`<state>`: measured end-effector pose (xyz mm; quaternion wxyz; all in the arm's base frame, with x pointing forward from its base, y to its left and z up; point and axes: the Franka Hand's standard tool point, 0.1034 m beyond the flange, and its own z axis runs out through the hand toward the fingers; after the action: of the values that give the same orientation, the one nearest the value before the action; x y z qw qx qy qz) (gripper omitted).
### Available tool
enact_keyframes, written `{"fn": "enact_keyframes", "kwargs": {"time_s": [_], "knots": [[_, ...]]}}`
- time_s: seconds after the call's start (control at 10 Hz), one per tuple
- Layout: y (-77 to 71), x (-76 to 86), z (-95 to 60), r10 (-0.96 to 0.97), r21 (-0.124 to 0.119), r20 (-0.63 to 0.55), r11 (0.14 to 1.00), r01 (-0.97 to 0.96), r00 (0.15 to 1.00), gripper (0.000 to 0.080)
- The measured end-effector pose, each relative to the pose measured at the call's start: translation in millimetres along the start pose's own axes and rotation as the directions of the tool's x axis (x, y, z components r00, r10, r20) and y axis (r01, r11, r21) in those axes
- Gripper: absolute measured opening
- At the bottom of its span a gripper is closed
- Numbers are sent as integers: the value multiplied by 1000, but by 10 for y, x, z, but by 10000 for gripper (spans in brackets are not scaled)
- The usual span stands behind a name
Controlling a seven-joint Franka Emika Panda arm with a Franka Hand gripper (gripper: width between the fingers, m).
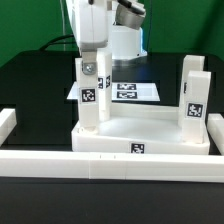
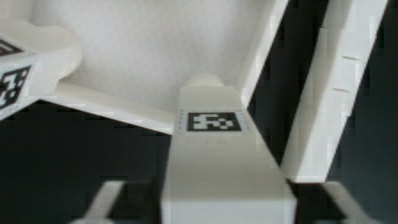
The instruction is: Assemble desk
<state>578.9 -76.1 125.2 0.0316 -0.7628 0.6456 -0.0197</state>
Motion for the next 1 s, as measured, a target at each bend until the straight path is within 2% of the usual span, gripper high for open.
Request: {"fn": "enact_keyframes", "kwargs": {"time_s": [0.1,0.2,0.3,0.7,0.9,1.0], "knots": [[0,-3,1,-1,0,0,1000,1,1000,507],[2,-7,4,-72,-13,-10,997,72,997,507],[-8,-8,6,-197,-23,-21,980,197,980,619],[-9,-5,10,-429,-27,-17,903,429,903,648],[-7,-3,12,-569,-31,-13,822,568,822,649],[3,-1,25,-639,-43,-12,768,639,769,649]]}}
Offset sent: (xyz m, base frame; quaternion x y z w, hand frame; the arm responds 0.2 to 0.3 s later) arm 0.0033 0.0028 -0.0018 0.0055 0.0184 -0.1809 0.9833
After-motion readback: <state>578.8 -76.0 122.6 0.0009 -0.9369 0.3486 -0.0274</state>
